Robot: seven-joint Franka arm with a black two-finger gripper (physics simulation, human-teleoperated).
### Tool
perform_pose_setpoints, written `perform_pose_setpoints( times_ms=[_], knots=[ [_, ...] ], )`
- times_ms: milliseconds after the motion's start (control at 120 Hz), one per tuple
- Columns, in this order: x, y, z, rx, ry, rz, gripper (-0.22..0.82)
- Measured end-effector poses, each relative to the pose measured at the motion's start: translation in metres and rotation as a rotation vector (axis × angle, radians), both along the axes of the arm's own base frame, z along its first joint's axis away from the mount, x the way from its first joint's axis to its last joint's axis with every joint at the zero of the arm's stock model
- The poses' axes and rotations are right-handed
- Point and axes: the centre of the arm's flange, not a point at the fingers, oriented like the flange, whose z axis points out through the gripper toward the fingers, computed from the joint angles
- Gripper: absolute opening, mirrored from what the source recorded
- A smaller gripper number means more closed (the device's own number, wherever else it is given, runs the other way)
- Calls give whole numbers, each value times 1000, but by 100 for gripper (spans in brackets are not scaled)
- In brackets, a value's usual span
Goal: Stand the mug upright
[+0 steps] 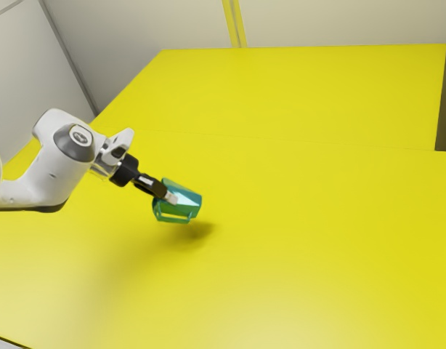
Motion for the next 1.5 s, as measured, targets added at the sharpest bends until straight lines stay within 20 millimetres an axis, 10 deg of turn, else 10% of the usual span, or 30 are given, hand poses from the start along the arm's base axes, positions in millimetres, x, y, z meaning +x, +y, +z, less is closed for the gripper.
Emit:
perform_pose_setpoints(
  times_ms=[642,1500],
  knots=[
    [-2,-26,32,465,146,-48,-18],
    [-23,-75,2,604,264,220,-18]
  ],
)
